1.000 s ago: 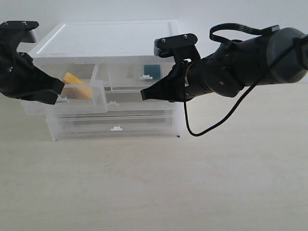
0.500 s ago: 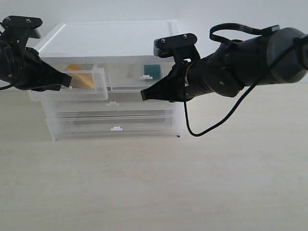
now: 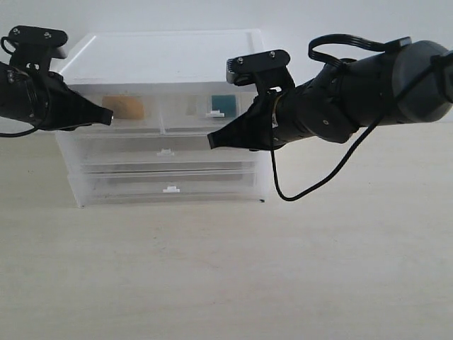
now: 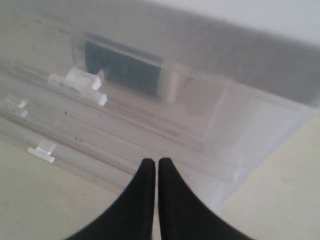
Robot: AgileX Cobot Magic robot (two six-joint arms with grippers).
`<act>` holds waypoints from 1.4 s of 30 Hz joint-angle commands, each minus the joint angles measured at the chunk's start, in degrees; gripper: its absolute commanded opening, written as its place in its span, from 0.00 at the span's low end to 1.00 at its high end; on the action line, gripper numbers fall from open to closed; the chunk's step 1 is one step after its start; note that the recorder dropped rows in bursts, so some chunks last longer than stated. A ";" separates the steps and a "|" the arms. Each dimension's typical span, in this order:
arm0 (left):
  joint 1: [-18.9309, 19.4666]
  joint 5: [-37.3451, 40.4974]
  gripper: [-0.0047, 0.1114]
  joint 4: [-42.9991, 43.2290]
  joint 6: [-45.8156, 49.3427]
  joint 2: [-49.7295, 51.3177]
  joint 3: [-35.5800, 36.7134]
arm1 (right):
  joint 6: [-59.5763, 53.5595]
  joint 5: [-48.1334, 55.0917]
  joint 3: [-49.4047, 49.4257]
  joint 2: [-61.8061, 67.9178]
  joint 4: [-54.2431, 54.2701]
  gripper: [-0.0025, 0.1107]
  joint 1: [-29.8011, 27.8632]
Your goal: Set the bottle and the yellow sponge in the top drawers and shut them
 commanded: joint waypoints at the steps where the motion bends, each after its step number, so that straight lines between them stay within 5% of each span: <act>1: -0.19 -4.81 0.07 -0.61 0.08 0.83 0.32 | -0.85 0.27 0.02 -0.64 -0.13 0.02 -0.14; 13: -0.19 -0.39 0.07 -0.90 0.82 -3.93 1.46 | -0.85 0.77 0.02 -0.64 -0.02 0.02 -0.14; 27: -0.19 -29.28 0.07 -1.01 -3.10 -18.67 22.09 | -2.73 7.15 0.02 -7.04 -0.02 0.02 -0.04; 42: -0.19 -20.48 0.07 -1.01 -3.10 -28.66 22.53 | -1.30 -6.10 16.43 -27.17 -0.02 0.02 -0.04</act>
